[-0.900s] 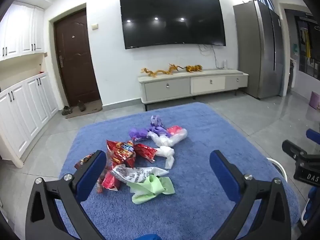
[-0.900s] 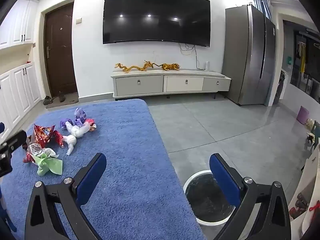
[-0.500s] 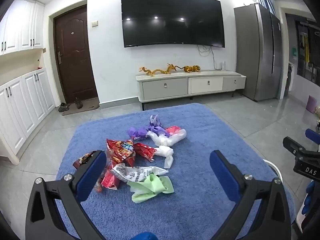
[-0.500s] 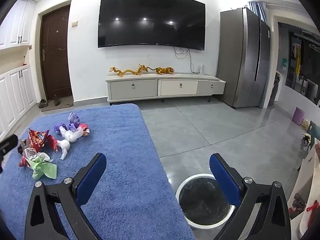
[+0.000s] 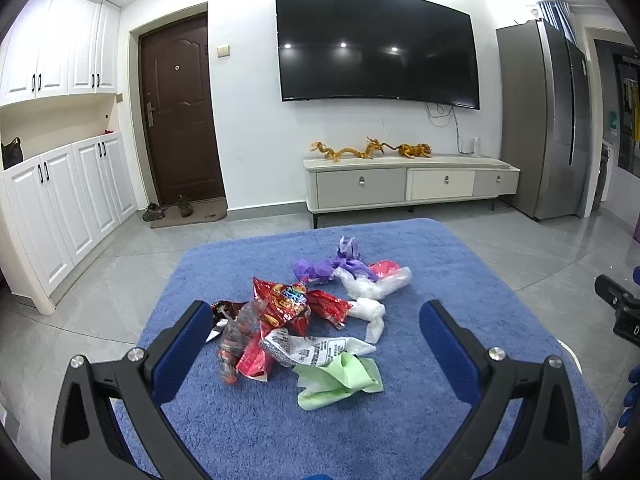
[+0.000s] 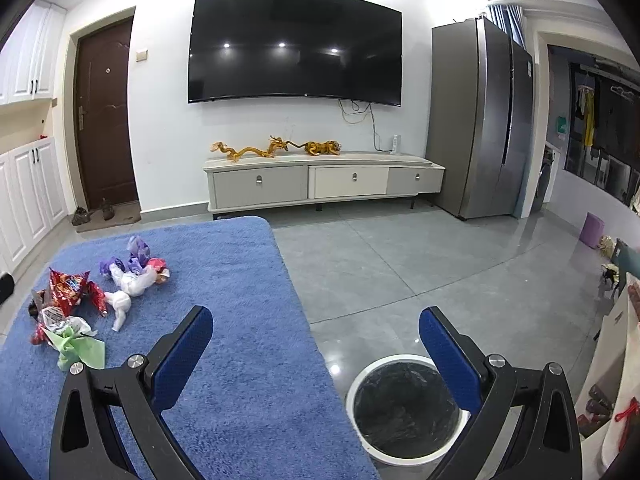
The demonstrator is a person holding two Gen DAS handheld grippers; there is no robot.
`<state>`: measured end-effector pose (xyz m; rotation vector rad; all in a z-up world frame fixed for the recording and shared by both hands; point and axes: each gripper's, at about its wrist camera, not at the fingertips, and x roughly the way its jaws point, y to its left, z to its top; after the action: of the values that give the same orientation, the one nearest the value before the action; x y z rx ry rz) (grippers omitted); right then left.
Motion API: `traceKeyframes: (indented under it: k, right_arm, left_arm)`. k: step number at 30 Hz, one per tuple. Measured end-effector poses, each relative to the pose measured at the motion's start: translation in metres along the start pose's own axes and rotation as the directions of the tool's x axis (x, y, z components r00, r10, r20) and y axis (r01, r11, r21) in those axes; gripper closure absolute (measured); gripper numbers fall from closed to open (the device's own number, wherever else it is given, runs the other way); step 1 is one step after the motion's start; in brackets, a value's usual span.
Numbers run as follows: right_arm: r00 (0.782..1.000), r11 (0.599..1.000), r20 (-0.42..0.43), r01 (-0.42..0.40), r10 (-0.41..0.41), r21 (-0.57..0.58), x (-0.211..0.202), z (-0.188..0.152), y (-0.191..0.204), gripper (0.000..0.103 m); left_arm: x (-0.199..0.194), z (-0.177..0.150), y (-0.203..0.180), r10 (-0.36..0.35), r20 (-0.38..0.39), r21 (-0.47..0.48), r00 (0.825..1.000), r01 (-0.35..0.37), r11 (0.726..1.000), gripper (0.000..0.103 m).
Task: Collect trash
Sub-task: 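Move both tools toward the pile of wrappers on the blue rug, then grasp green wrapper with left tool while right tool grasps white bag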
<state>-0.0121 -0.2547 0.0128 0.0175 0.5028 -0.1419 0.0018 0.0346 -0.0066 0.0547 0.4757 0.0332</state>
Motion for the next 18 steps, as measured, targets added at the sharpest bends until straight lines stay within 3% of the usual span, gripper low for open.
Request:
traceKeyframes:
  k: [7,18]
  right_arm:
    - [0.998,0.998,0.011,-0.059,0.058,0.019,0.004,-0.001,0.004,0.0]
    - [0.967,0.976,-0.141,-0.218,0.212,-0.027,0.033,-0.016,0.038,0.0]
  left_arm:
    - [0.015,-0.02,0.006,-0.037,-0.11,0.018,0.993,0.039,0.999,0.0]
    - [0.039,-0.057,0.064,-0.004,-0.253,-0.06,0.968,-0.011,0.998,0.0]
